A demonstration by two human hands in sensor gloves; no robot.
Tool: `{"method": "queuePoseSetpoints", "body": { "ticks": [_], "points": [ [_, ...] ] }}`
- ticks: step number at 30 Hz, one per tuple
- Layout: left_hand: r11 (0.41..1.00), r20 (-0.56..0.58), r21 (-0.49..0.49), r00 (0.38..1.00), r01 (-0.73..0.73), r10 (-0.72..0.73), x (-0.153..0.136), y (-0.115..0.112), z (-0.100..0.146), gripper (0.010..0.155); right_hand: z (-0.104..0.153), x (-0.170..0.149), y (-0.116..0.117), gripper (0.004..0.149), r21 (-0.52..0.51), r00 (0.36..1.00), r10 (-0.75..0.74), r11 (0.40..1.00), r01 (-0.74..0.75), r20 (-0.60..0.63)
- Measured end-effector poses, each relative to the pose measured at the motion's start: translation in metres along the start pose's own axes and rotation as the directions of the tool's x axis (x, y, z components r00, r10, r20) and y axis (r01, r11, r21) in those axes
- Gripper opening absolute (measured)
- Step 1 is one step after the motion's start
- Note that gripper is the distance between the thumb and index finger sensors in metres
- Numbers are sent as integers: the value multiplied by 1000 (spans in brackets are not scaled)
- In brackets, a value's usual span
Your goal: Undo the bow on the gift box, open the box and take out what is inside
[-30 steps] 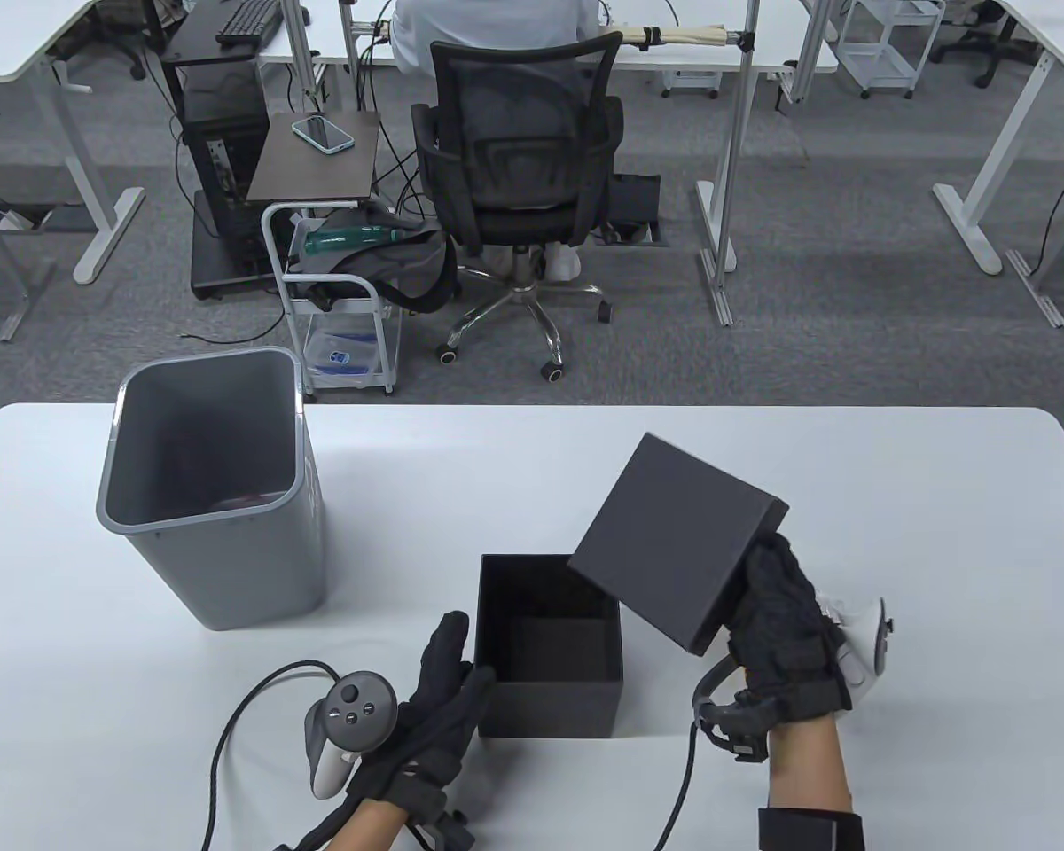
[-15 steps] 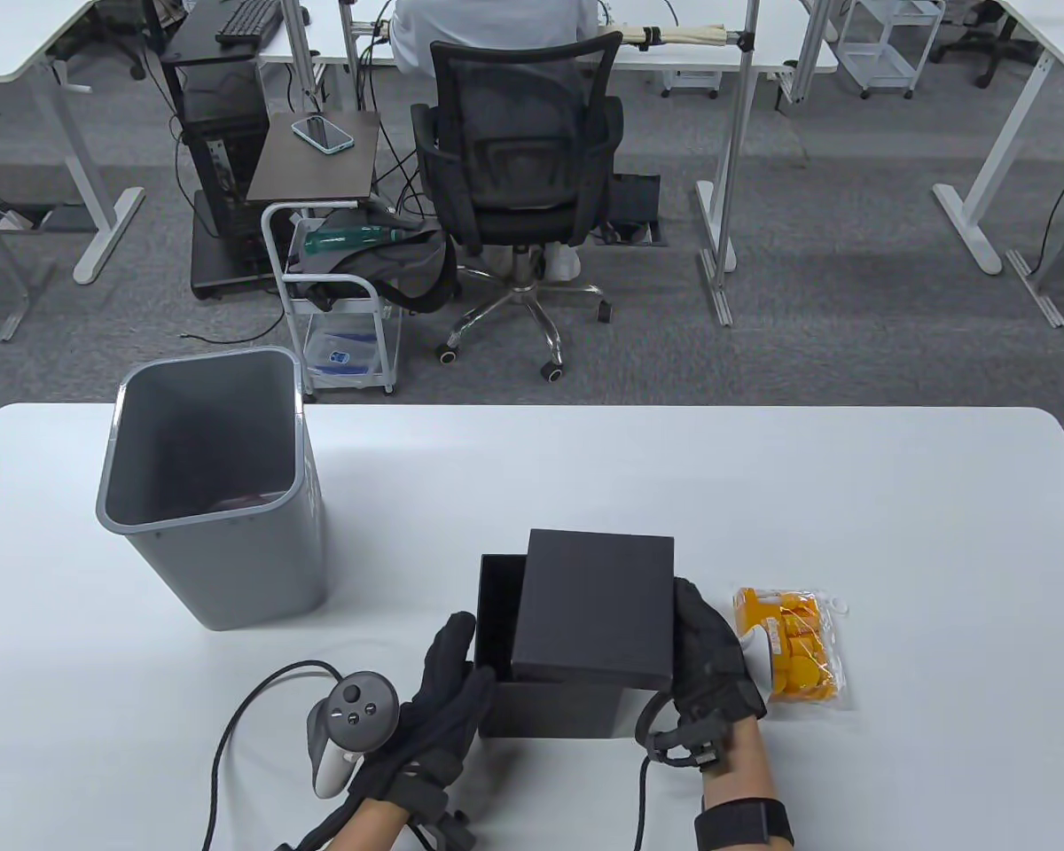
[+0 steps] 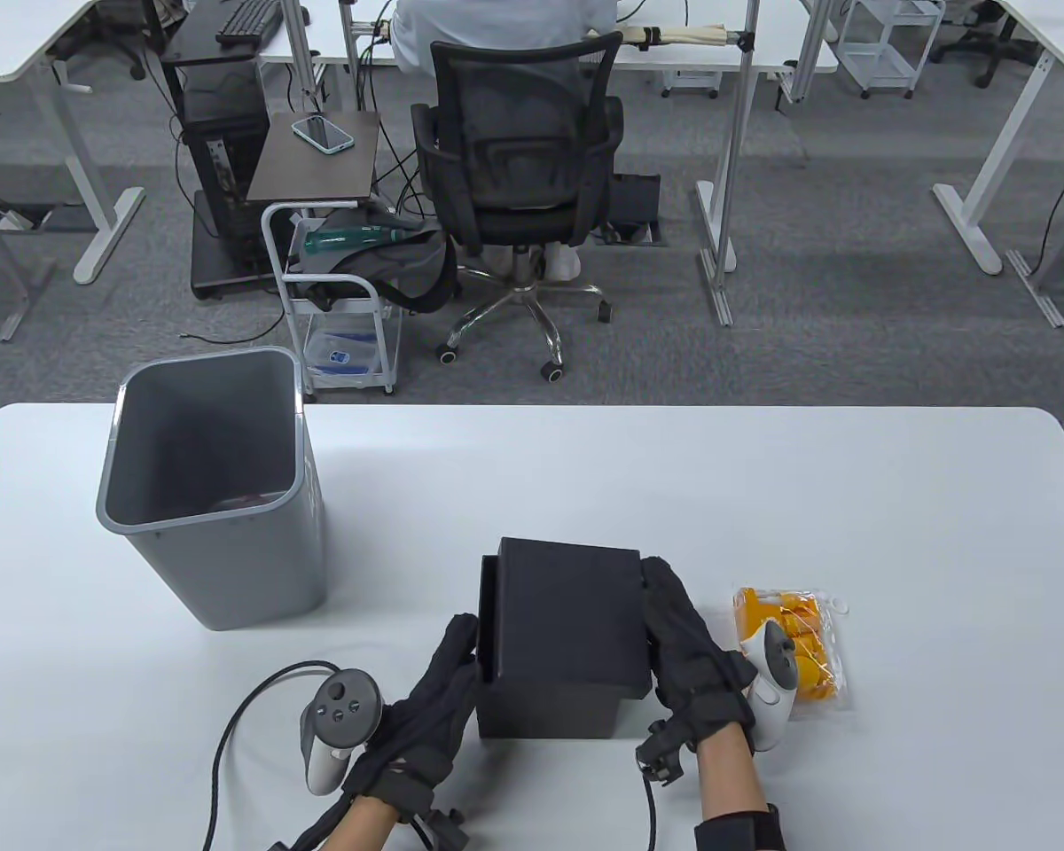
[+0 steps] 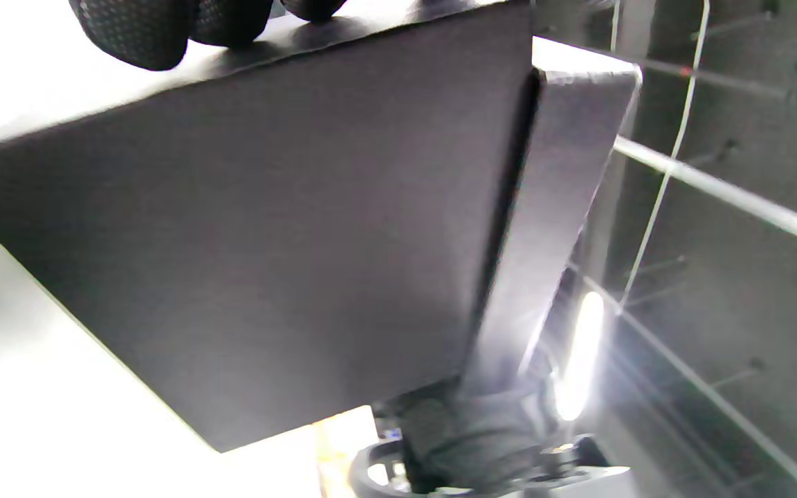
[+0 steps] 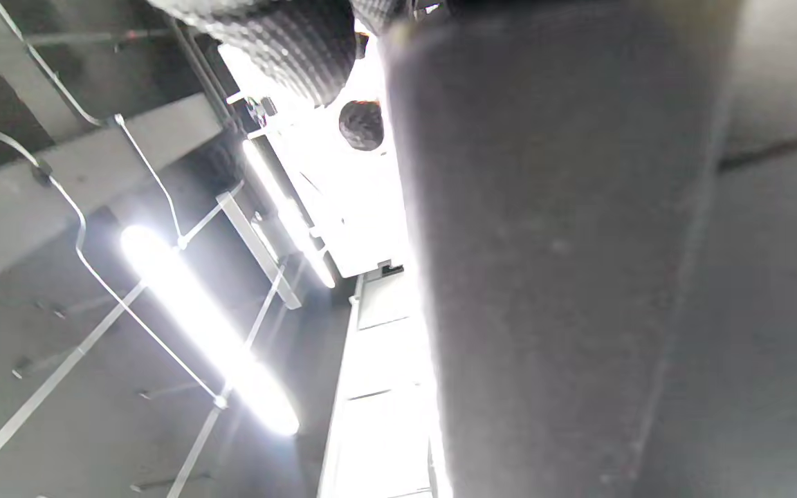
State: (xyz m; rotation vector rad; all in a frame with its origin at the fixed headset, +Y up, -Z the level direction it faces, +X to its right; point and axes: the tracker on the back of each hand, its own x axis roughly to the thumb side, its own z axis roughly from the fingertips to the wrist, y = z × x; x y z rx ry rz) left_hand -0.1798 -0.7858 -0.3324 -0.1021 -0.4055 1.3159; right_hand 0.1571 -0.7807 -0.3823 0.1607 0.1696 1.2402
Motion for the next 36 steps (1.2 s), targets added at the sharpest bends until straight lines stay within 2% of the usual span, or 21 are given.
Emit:
{"method": "queuePoseSetpoints", "body": {
  "ticks": [3, 6, 10, 16, 21, 23, 26, 31, 33, 36],
  "points": [
    [999, 0, 13, 999, -47, 47, -4, 1, -1, 74, 0, 5, 7, 65, -45, 990, 142, 989, -141, 6],
    [1000, 12, -4, 1000, -2, 2, -1, 0, -1, 79, 0, 9, 18, 62, -175, 985, 171, 971, -165, 16],
    [1000, 19, -8, 1000, -12, 12, -2, -1, -2, 84, -2, 14, 30, 60, -248, 968, 250, 938, -241, 2],
    [999, -3, 14, 999, -48, 48, -3, 3, -2, 82, 0, 15, 35, 66, -188, 975, 220, 959, -213, 14],
    [998, -32, 16, 998, -53, 54, 4, 2, -2, 87, 1, 19, 36, 72, -170, 960, 278, 946, -278, -24],
    [998, -41, 19, 997, -63, 64, 6, 2, -3, 90, 1, 18, 36, 72, -167, 964, 266, 949, -266, -23],
    [999, -73, 9, 996, -50, 50, 3, -1, -3, 86, 2, 16, 37, 70, -168, 969, 245, 955, -245, -17],
    [999, -39, 23, 999, 30, -29, -4, -6, -2, 78, 1, 9, 33, 65, -202, 963, 265, 942, -268, -43],
    [1000, -46, 15, 999, 4, -4, -5, -7, -2, 74, 1, 4, 32, 63, -205, 981, 190, 959, -195, -44],
    [1000, -72, -8, 997, 8, -9, -5, -9, -1, 75, 2, 1, 29, 61, -203, 986, 166, 965, -167, -25]
  ]
}}
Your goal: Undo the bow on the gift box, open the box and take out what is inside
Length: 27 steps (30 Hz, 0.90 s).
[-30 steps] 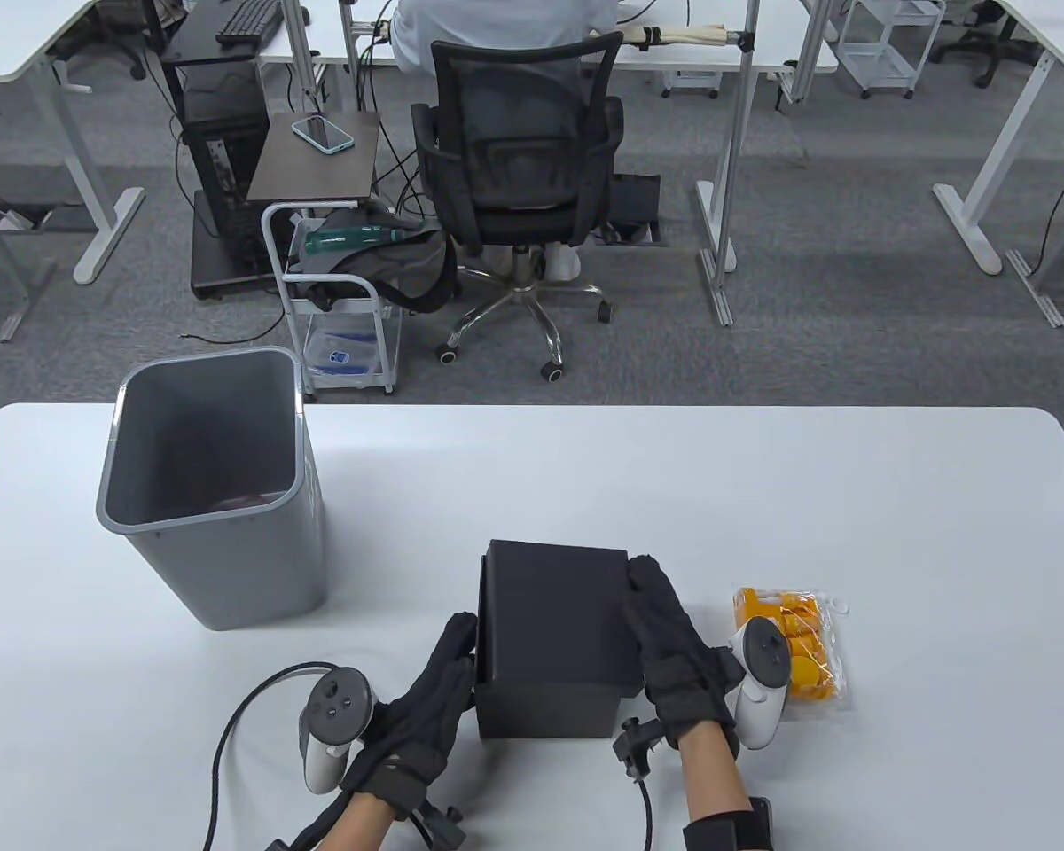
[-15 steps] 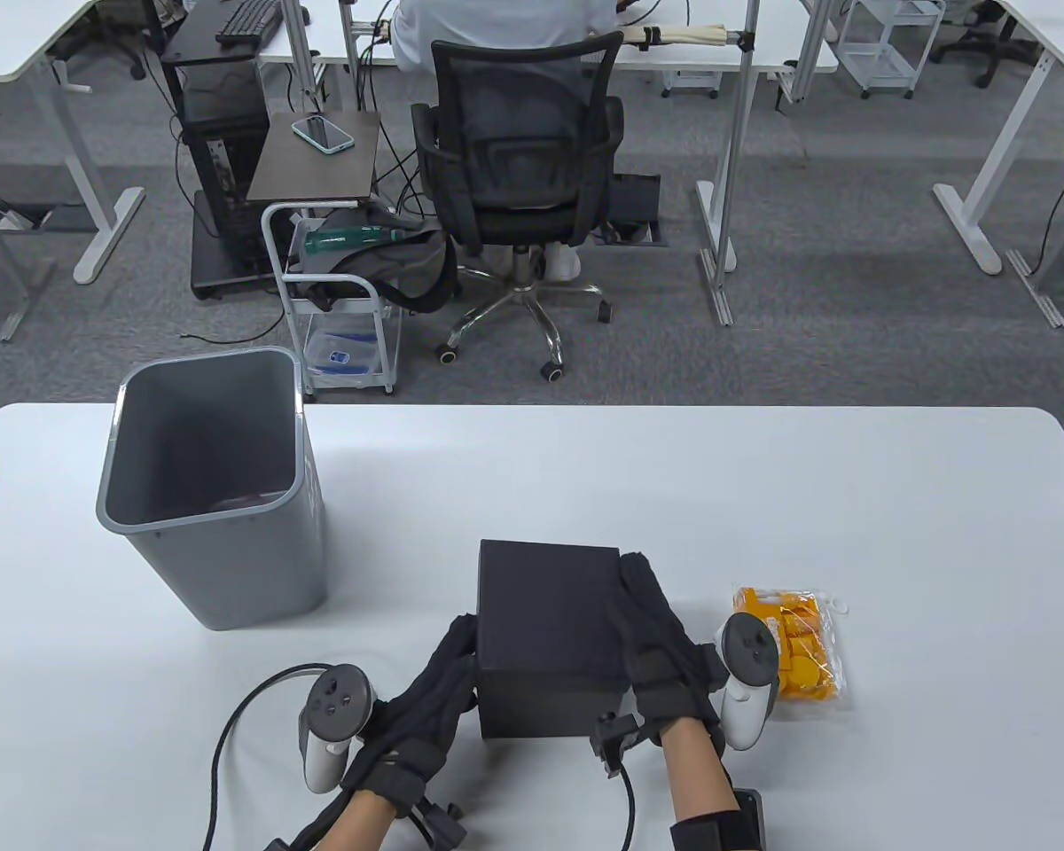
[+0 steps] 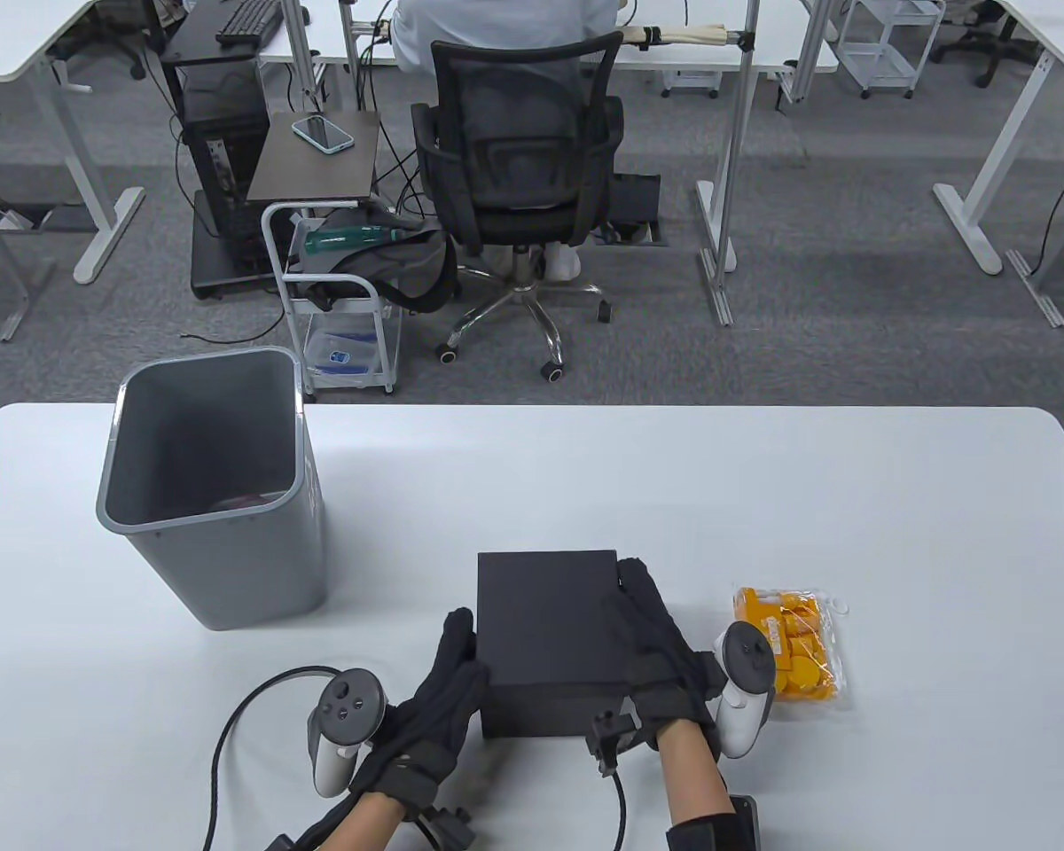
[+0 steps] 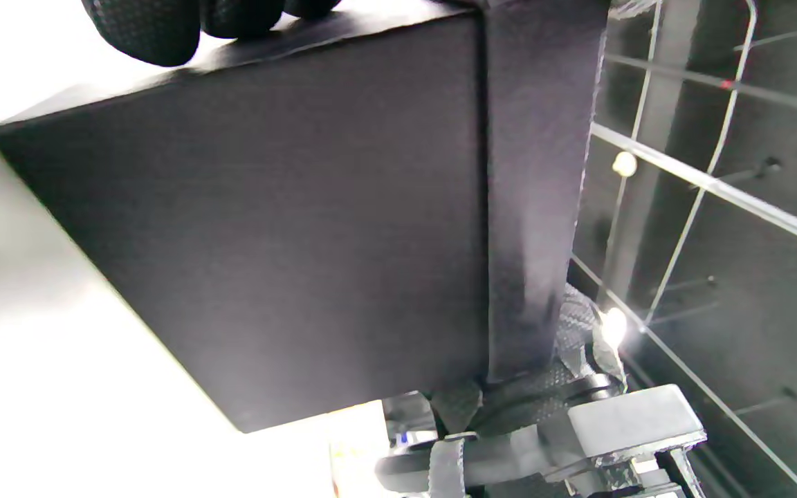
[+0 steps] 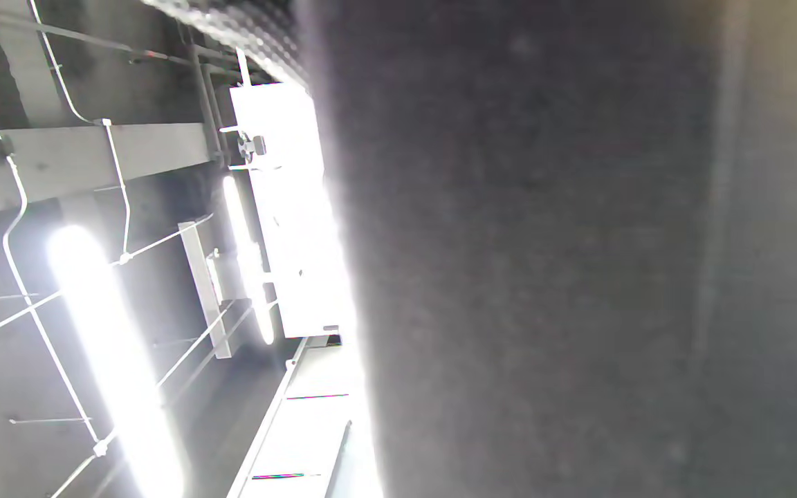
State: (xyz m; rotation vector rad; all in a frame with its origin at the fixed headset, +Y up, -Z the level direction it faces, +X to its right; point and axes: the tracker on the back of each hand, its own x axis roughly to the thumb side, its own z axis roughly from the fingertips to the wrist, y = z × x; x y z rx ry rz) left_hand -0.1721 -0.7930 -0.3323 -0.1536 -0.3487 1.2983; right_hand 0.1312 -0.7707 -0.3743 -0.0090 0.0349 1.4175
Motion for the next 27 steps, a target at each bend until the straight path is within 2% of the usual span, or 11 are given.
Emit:
{"method": "queuePoseSetpoints", "body": {
  "ticks": [2, 4, 7, 10, 16, 17, 20, 23, 25, 26, 27],
  "points": [
    [1000, -19, -19, 1000, -4, 3, 1, 0, 1, 78, 2, 1, -2, 61, 4, 999, -19, 1000, 19, 27],
    [1000, -3, 3, 1000, 4, -4, 1, 1, 1, 79, 6, 6, -5, 63, 4, 996, 26, 1000, -27, 87],
    [998, 16, 29, 998, 61, -62, 3, 3, 0, 80, 12, 20, -9, 64, 20, 957, 229, 972, -236, 181],
    [999, 3, 19, 999, 44, -44, 0, 2, 1, 79, 15, 24, -6, 65, 61, 907, 376, 918, -393, 187],
    [998, 17, 36, 998, 59, -59, 5, 3, 2, 73, 15, 20, -5, 66, 61, 918, 349, 929, -365, 187],
    [994, 31, 67, 996, 85, -87, 13, 8, 2, 73, 20, 26, -5, 67, 25, 901, 378, 920, -392, 216],
    [954, 139, 193, 956, 231, -260, 46, 24, 13, 77, 35, 52, 1, 71, -74, 796, 498, 860, -506, 345],
    [911, 205, 288, 911, 294, -358, 78, 33, 29, 77, 60, 83, 10, 76, -164, 633, 627, 758, -632, 454],
    [861, 203, 314, 858, 399, -472, 93, 36, 37, 78, 79, 95, 16, 78, -219, 506, 712, 660, -718, 487],
    [813, 177, 326, 814, 482, -553, 98, 35, 40, 79, 87, 96, 17, 78, -250, 444, 745, 614, -749, 497],
    [746, 137, 297, 746, 596, -651, 100, 34, 42, 80, 93, 94, 15, 78, -284, 387, 773, 571, -770, 503]
  ]
}}
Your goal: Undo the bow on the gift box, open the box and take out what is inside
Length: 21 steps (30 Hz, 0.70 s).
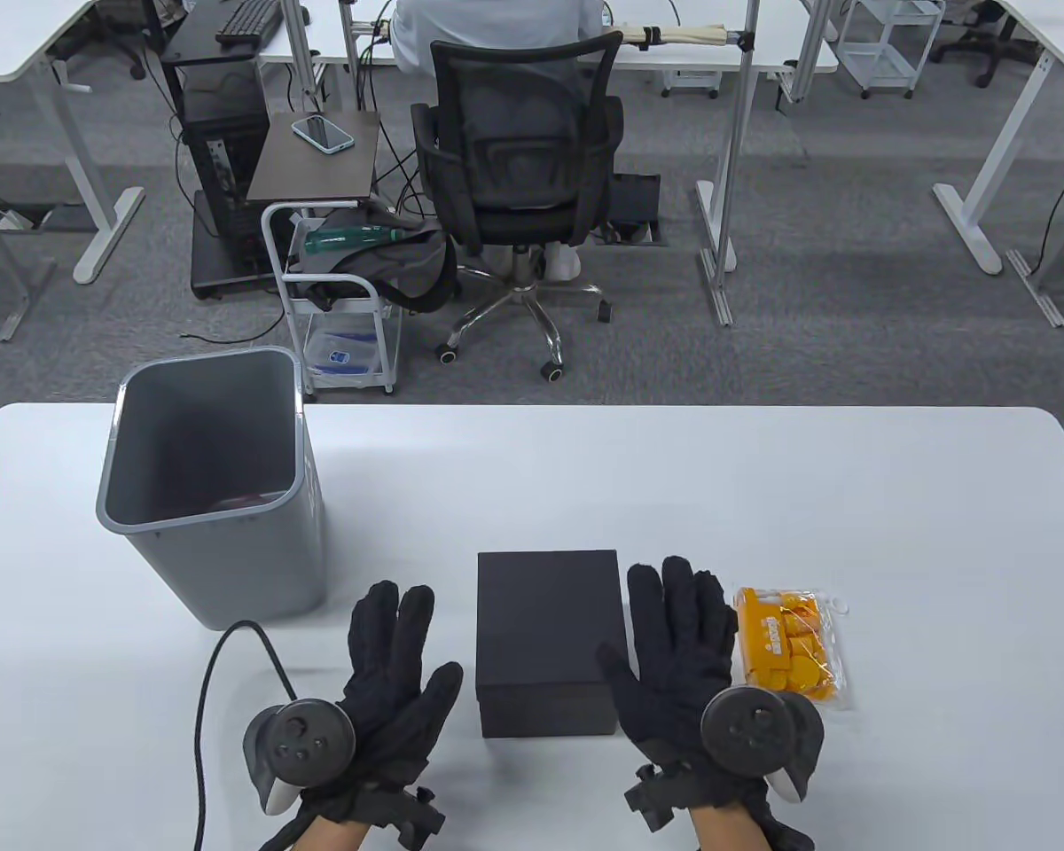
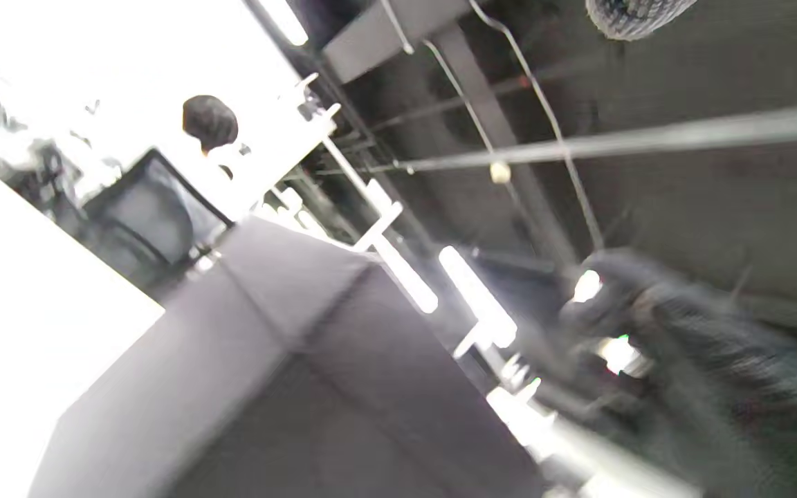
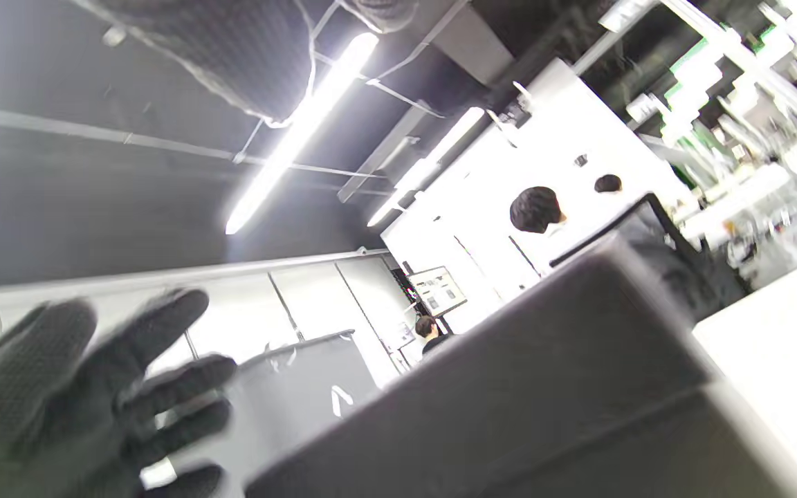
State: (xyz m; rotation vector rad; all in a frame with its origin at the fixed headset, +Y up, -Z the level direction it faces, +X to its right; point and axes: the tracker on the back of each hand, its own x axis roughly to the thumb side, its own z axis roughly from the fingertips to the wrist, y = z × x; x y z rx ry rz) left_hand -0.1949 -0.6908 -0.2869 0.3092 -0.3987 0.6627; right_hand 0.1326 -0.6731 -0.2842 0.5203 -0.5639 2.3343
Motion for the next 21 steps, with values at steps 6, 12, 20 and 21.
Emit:
{"method": "queuePoseSetpoints", "body": {
  "ticks": [6, 12, 20, 21],
  "points": [
    [947, -31, -79, 949, 310, -314, -3, -7, 11, 79, 16, -26, -10, 76, -2, 987, 161, 987, -161, 15],
    [755, 6, -84, 758, 651, -652, 1, -8, 14, 75, 17, -49, -5, 73, 99, 978, 190, 978, -182, -87],
    [821, -29, -128, 825, 557, -564, -4, -2, 6, 80, 10, -73, 8, 71, 143, 964, 212, 971, -190, -158],
    [842, -27, -146, 849, 519, -528, -7, -2, 4, 79, 10, -75, 10, 71, 165, 962, 214, 969, -186, -170]
  ]
}}
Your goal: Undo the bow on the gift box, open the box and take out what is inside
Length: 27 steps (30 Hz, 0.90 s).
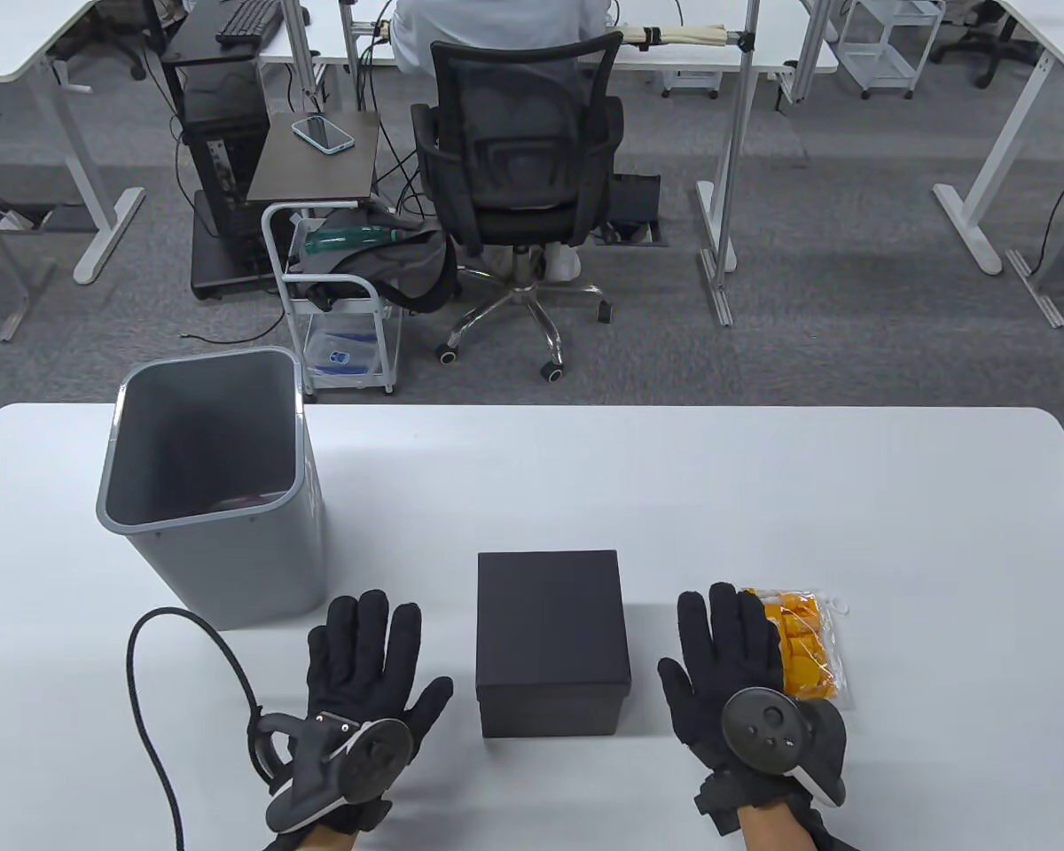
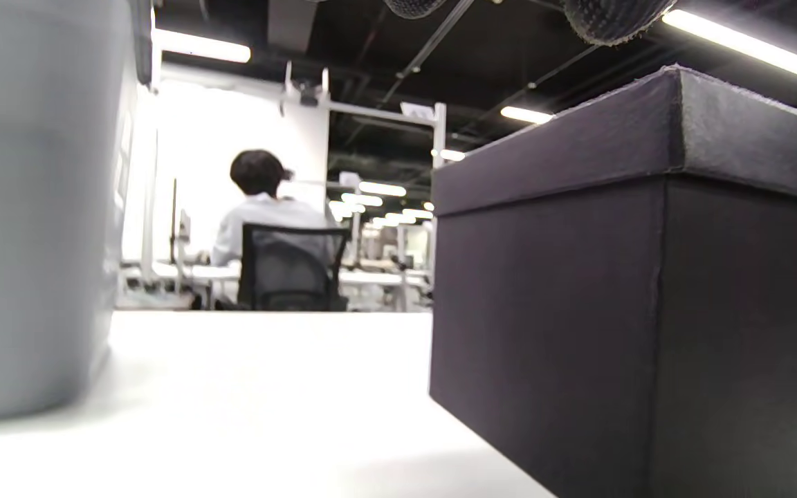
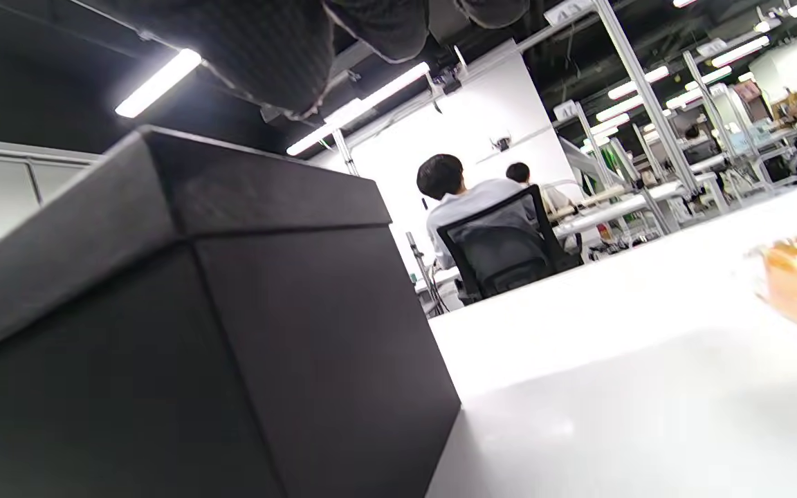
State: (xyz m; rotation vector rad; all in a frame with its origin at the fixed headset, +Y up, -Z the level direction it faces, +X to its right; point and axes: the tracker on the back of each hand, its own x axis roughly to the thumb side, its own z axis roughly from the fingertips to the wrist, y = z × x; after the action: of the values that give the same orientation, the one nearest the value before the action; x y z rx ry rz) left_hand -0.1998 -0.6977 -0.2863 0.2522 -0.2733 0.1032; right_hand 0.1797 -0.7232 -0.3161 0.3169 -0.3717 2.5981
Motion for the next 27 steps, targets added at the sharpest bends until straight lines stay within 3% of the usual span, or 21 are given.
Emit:
{"method": "queuePoseSetpoints", "body": {
  "ticks": [4, 11, 21, 27],
  "points": [
    [994, -22, -54, 996, -91, 90, -10, -4, -5, 78, -4, -3, 2, 75, 37, 1000, -1, 999, 1, -16],
    [981, 14, -55, 982, -188, 189, -13, -8, -2, 78, -6, -1, 2, 76, 28, 1000, 10, 1000, -10, -11],
    [987, 30, -67, 989, -146, 148, -13, -21, -5, 75, -4, -9, 3, 74, 79, 997, -4, 997, 11, -81],
    [988, 45, -54, 988, -143, 145, -11, -19, -4, 75, -2, -11, 1, 74, 54, 997, -20, 998, 25, -78]
  ]
}}
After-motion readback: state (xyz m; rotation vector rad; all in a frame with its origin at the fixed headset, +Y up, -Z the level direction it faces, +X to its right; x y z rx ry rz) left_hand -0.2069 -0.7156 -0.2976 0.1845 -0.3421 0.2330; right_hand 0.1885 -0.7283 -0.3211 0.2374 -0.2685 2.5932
